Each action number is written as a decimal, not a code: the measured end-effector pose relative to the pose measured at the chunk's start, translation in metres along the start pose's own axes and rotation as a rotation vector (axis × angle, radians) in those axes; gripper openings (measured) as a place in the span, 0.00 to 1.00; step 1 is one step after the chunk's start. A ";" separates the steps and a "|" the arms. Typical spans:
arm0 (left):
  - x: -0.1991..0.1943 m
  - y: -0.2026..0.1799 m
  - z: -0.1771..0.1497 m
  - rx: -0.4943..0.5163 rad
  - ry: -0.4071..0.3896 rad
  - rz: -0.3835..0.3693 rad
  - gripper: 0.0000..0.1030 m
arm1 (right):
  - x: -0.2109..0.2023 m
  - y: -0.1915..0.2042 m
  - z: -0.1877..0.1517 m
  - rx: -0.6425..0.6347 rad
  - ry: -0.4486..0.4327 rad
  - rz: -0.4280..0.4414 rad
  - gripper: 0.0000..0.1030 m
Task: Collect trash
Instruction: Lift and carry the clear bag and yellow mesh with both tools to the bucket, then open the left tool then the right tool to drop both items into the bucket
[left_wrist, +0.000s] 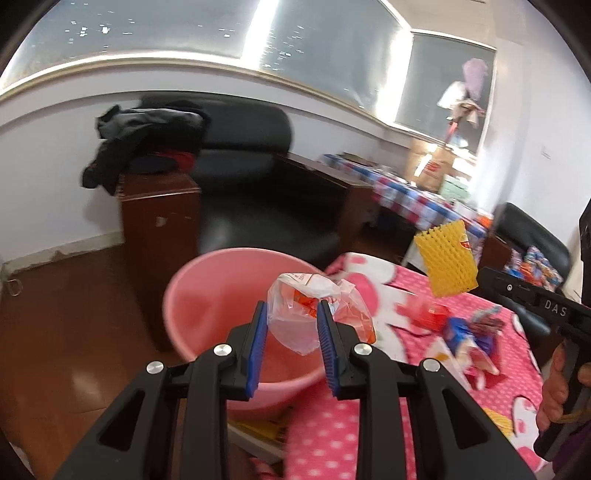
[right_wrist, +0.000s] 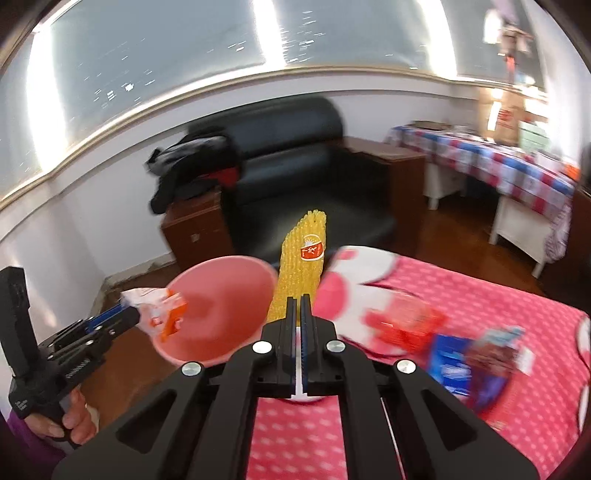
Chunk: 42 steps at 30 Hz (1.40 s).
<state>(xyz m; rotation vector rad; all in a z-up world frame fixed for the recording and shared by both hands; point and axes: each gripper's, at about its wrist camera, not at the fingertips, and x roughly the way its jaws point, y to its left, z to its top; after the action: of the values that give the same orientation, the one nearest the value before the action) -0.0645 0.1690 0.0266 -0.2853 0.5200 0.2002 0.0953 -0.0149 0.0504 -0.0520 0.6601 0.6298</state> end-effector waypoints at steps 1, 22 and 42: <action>0.000 0.007 0.001 -0.006 -0.002 0.017 0.25 | 0.006 0.007 0.001 -0.010 0.007 0.011 0.02; 0.041 0.035 -0.022 0.031 0.087 0.110 0.26 | 0.106 0.083 -0.025 -0.091 0.221 0.077 0.02; 0.043 0.040 -0.026 0.005 0.124 0.122 0.44 | 0.118 0.087 -0.038 -0.082 0.309 0.074 0.03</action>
<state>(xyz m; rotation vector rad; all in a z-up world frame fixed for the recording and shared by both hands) -0.0502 0.2031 -0.0255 -0.2627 0.6609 0.3006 0.0973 0.1089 -0.0361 -0.2051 0.9376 0.7280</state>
